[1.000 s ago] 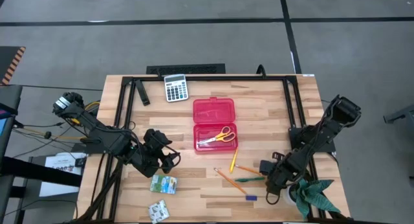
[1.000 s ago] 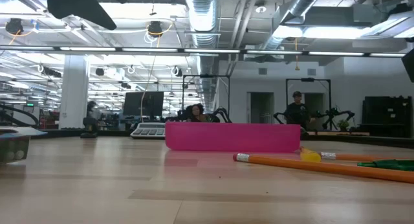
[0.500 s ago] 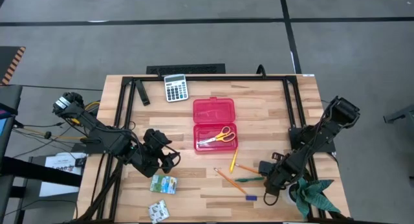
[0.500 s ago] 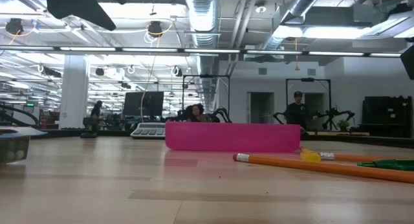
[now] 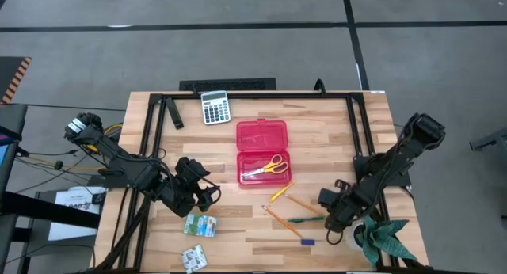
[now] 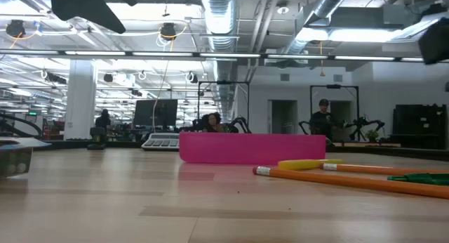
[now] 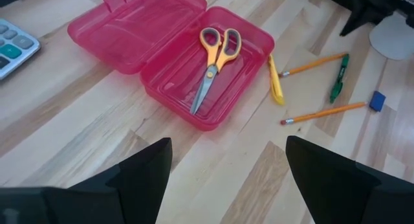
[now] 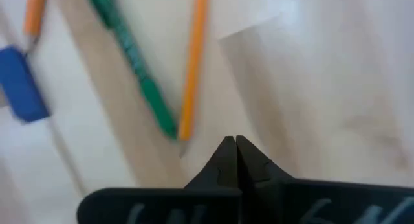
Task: Pack school essentials
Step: Put the right orange pencil into the red supply box
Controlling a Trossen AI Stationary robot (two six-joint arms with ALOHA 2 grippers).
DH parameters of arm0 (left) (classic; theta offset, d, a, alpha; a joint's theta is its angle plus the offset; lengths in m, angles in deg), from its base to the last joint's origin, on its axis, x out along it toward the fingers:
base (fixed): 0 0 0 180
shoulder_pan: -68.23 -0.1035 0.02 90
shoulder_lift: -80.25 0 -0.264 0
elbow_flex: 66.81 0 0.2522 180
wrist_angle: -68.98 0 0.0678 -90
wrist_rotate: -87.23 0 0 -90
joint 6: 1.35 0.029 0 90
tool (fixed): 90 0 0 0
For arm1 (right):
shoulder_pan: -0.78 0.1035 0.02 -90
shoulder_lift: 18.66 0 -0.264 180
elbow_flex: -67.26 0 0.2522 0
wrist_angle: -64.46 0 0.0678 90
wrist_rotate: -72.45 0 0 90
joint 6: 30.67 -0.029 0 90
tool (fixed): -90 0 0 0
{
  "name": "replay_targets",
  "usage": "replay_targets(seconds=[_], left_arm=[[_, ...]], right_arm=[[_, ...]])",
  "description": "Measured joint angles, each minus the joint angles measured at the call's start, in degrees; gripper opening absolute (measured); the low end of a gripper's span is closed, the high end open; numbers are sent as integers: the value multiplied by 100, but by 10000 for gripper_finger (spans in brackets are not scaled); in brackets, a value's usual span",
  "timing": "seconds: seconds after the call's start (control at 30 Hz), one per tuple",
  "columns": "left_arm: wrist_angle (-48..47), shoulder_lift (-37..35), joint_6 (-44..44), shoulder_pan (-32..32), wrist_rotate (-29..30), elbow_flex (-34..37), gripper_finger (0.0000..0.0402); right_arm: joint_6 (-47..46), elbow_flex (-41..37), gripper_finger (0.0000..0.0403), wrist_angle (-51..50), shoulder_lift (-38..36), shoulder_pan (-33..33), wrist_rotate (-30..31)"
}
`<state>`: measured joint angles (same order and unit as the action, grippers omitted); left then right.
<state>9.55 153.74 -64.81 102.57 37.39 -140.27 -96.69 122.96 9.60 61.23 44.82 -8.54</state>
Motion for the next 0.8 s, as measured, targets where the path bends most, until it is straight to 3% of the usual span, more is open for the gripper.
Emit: replay_targets(seconds=[0.2, 0.57, 0.8], left_arm=[[-9, 0, 2, 0, 83, 0, 297], [-11, 0, -22, 0, 107, 0, 297], [-11, 0, -79, 0, 104, 0, 297]], right_arm=[[400, 9, 9, 266, -128, -114, -90], [155, 13, 132, 1002, 861, 191, -360], [164, 48, 138, 892, 1114, 161, -249]])
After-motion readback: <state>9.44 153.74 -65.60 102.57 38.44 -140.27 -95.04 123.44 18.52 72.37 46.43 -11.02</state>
